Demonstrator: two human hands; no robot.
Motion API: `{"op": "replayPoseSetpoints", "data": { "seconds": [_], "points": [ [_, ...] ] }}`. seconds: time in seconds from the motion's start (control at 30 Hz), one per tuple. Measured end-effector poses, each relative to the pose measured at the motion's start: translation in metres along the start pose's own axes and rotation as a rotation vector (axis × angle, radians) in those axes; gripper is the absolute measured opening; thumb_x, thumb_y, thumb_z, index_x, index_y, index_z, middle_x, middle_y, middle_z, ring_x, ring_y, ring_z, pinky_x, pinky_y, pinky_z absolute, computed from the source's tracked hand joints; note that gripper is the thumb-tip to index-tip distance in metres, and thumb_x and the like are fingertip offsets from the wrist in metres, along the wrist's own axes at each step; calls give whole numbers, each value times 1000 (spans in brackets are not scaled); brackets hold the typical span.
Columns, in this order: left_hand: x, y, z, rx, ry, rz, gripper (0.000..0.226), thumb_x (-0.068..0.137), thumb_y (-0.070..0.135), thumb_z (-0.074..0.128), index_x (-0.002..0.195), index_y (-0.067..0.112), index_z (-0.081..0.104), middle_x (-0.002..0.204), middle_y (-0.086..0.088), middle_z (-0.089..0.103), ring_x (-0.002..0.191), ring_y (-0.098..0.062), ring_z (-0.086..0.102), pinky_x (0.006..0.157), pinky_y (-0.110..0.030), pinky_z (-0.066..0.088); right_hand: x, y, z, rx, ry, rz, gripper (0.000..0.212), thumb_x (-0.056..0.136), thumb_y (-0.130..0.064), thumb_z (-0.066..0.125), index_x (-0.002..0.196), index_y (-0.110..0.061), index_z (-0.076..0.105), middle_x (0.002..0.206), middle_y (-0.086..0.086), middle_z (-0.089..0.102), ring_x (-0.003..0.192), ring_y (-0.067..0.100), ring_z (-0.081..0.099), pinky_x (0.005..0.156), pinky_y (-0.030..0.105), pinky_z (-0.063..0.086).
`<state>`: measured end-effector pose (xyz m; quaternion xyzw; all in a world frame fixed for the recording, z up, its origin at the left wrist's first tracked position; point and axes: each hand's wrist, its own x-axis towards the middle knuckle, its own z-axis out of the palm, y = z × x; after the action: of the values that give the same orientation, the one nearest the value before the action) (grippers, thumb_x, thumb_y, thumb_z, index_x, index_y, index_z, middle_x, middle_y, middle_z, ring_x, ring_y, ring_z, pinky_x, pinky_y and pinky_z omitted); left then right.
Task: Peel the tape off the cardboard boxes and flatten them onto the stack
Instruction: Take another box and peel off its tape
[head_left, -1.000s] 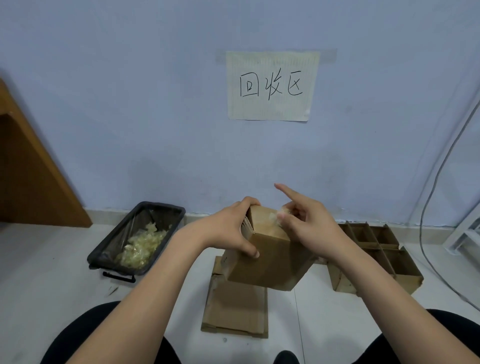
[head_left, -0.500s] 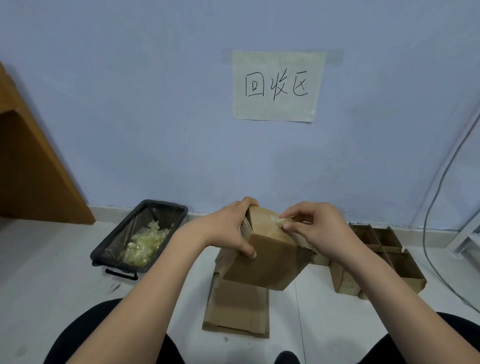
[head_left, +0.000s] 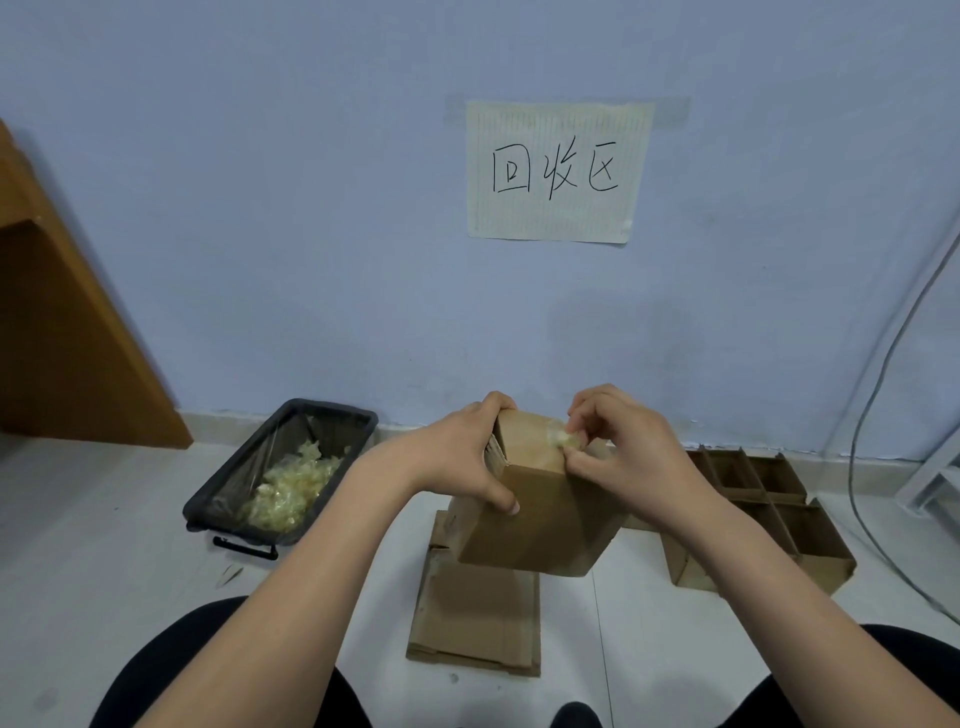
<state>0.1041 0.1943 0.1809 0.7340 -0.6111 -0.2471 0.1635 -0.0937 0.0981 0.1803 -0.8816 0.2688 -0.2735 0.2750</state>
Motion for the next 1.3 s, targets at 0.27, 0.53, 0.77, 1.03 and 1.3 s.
{"op": "replayPoseSetpoints", "data": {
  "seconds": [0.27, 0.53, 0.77, 1.03, 1.3],
  "points": [
    [-5, -11, -3, 160, -28, -80, 93, 68, 33, 91, 139, 26, 30, 122, 2, 45, 111, -21, 51, 89, -37, 50, 0, 4, -18, 201, 31, 116, 27, 84, -8, 68, 97, -31, 64, 86, -5, 66, 83, 8, 66, 73, 20, 48],
    [-5, -14, -11, 150, 3, -118, 96, 66, 36, 91, 139, 28, 29, 121, 4, 45, 111, -21, 51, 94, -42, 51, 0, 4, -10, 233, 19, 188, 16, 79, -11, 81, 90, -17, 72, 106, -10, 66, 82, 3, 69, 77, 18, 55],
    [-7, -27, -24, 119, 37, -175, 99, 65, 35, 92, 141, 27, 30, 124, 1, 47, 113, -22, 52, 94, -40, 51, 9, 4, 3, 227, -13, 217, 9, 83, -26, 79, 86, -34, 76, 95, -19, 71, 88, -8, 65, 82, 17, 49],
    [-34, -96, -95, -48, 442, -429, 103, 62, 32, 95, 144, 21, 34, 128, -9, 51, 118, -31, 53, 93, -39, 49, 40, -24, 50, 417, -100, 294, 49, 82, -16, 80, 121, -31, 55, 85, -1, 76, 81, 13, 72, 83, 34, 57],
    [-64, -172, -102, -195, 850, -769, 99, 71, 24, 91, 147, 21, 28, 138, -14, 39, 124, -41, 50, 98, -47, 46, 117, -44, 206, 335, -230, 294, 4, 83, -22, 77, 85, -23, 74, 110, 1, 65, 101, 15, 63, 72, 20, 46]
  ]
}}
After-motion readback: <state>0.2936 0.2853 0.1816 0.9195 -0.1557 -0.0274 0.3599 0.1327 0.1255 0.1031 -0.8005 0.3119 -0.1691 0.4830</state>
